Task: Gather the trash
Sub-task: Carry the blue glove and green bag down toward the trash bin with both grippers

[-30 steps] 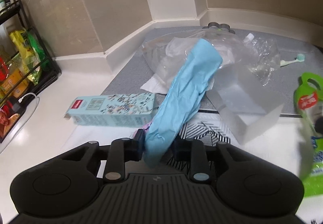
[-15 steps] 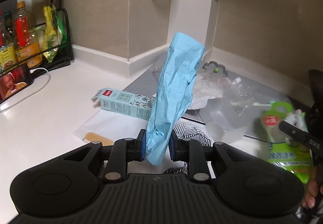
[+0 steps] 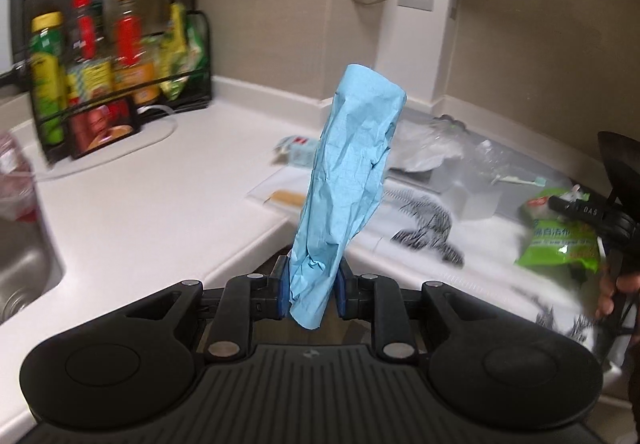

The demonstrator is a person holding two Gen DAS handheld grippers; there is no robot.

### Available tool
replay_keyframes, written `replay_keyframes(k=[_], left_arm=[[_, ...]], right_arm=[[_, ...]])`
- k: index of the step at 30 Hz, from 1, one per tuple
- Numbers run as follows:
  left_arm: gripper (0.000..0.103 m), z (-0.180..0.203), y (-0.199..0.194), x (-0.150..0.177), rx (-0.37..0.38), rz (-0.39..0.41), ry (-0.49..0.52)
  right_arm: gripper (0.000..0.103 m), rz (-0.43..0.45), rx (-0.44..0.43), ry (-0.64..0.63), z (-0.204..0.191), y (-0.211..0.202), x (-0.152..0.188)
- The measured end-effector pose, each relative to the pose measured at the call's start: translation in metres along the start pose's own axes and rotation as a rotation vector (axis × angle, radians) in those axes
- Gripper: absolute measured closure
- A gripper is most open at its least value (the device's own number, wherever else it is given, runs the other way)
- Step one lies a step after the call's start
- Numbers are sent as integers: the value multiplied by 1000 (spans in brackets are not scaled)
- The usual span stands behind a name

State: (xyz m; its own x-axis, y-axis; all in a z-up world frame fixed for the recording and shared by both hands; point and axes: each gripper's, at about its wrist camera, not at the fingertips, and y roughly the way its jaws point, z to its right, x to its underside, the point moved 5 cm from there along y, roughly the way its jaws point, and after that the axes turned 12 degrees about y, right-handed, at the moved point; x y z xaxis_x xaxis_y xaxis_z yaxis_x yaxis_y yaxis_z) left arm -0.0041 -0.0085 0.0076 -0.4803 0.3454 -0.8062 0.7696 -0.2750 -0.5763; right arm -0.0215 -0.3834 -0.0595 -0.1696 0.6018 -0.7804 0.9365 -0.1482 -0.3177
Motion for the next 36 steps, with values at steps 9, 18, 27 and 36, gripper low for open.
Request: replay_keyframes(k=[9,18,27,36], left_arm=[[79,-26,-35,58,-4,-29,-61],[79,-32,-58,96,-13,-29,-75],[79,-33,-73,113,-33,-2,-79],[79,-28,-71,116,-25,4,-65]], right_arm=[[95,34,-29,-106,-44,-57,21],[100,134,-18,-203,-63,-103,40],[100,160,-32,-216,-79,-120,45],[100,140,-166,-289,-121,-162,71]])
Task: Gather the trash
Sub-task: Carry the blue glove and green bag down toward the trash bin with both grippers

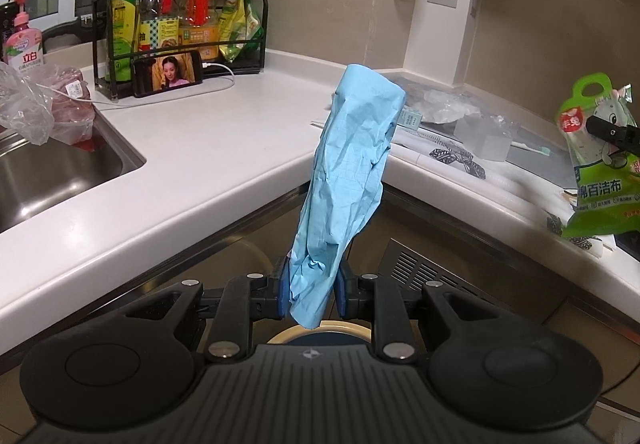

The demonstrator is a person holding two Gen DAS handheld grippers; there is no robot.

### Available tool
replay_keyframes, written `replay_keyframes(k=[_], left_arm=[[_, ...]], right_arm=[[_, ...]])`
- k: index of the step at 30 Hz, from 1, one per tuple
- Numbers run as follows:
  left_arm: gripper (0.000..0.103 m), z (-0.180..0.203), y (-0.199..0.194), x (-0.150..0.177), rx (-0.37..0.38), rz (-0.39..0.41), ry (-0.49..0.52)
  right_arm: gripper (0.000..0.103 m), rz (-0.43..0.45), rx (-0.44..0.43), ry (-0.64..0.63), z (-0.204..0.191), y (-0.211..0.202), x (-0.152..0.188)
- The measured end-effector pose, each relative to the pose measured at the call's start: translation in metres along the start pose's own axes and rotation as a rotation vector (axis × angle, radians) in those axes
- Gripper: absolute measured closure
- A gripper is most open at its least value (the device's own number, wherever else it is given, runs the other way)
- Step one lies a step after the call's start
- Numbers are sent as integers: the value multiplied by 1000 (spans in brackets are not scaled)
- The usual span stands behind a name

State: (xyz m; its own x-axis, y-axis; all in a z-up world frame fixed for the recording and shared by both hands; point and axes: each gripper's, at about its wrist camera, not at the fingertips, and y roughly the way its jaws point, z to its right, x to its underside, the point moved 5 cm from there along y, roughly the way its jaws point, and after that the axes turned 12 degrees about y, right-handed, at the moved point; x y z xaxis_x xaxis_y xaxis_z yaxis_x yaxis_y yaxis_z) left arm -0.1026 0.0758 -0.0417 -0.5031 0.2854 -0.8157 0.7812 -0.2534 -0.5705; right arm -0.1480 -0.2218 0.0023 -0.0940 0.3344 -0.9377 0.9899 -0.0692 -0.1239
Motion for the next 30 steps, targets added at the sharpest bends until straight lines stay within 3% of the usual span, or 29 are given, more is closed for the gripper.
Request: replay_keyframes(k=[8,18,30], left_arm=[[79,1,2,12,1,-21,14],[79,8,5,25,11,-44,35],[79,13,14,35,19,-88,36]], right_arm=[[100,-138,-140,-50,-52,-20,39],[100,-375,-215,-64,-89,-28,109],[100,-446,-218,-122,-100,-24,126]])
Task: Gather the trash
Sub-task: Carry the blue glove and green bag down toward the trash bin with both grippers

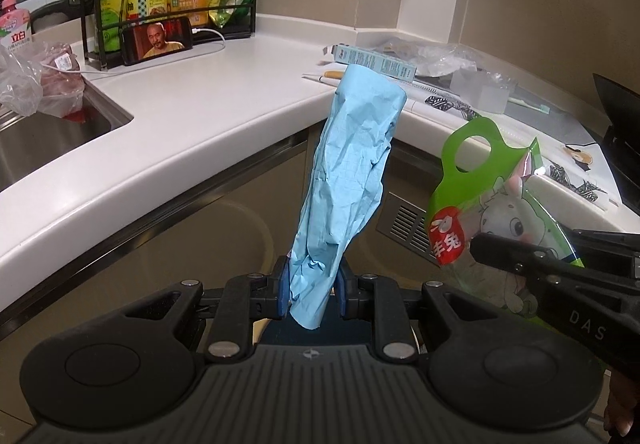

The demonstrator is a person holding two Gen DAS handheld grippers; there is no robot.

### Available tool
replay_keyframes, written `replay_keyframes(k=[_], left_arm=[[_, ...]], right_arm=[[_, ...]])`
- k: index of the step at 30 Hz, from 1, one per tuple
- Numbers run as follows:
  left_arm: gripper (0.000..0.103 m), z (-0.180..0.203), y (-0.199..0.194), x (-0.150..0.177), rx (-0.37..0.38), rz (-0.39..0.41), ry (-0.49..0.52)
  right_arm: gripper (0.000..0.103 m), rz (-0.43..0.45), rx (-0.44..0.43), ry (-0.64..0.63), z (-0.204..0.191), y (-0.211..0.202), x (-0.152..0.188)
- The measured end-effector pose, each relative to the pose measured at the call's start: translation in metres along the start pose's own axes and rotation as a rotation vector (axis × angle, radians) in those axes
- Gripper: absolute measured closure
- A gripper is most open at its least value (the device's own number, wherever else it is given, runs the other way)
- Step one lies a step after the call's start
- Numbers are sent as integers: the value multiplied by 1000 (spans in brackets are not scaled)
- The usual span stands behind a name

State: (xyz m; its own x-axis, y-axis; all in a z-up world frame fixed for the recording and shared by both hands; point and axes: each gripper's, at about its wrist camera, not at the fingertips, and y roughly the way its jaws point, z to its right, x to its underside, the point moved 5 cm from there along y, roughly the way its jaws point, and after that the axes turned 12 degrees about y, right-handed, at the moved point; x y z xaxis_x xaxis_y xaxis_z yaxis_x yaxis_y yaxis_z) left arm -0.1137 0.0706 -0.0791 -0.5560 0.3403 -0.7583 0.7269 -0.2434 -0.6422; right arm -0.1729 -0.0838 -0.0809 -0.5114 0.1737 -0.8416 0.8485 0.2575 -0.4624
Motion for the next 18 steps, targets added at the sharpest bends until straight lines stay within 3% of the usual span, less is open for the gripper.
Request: replay_keyframes(k=[18], left_arm=[[79,-3,15,5,-2,-65,-8]], right_arm=[[100,-40,-1,-14,0,11,-1]])
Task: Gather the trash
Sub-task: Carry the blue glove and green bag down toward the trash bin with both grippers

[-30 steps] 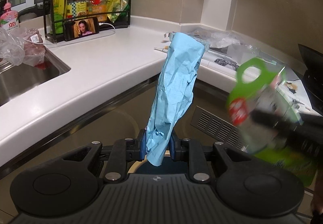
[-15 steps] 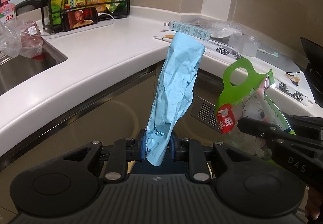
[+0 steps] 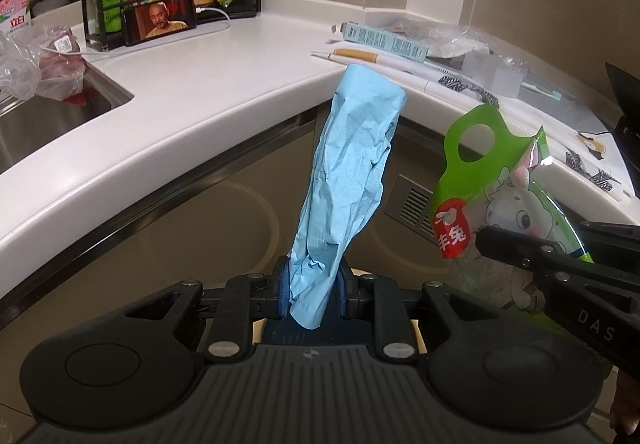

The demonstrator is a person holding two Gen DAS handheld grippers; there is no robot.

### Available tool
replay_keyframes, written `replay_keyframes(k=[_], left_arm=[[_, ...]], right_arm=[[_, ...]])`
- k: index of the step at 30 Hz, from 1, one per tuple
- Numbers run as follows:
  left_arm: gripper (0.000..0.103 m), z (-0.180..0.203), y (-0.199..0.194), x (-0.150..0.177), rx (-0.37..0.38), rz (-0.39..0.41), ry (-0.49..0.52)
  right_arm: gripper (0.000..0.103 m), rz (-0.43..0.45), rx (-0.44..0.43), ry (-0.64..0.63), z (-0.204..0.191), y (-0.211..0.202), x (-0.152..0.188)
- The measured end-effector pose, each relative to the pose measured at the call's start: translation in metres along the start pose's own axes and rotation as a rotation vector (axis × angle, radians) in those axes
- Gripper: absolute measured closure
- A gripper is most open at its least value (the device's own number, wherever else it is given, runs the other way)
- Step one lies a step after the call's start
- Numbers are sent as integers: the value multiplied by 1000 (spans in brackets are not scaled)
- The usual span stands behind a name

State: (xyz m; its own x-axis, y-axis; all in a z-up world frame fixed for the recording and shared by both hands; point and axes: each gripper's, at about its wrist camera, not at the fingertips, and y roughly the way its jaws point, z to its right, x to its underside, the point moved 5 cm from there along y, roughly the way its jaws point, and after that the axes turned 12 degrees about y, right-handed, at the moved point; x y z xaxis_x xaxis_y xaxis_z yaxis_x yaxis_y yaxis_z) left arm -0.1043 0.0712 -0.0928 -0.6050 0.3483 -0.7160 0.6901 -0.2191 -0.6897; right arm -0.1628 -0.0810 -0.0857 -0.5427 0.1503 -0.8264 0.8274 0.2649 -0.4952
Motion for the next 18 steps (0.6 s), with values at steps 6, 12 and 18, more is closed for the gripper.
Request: replay_keyframes(k=[6,12,18], left_arm=[[79,-2,5,2,6,-19,-5],[79,-3,13,6,4,-49,-9],[79,-2,28,8,-19,-98,3]], right_arm=[[100,-18,5,2,1,5,2],[100,-47,15,11,4,12,6],[100,-92,29,22,8,23,10]])
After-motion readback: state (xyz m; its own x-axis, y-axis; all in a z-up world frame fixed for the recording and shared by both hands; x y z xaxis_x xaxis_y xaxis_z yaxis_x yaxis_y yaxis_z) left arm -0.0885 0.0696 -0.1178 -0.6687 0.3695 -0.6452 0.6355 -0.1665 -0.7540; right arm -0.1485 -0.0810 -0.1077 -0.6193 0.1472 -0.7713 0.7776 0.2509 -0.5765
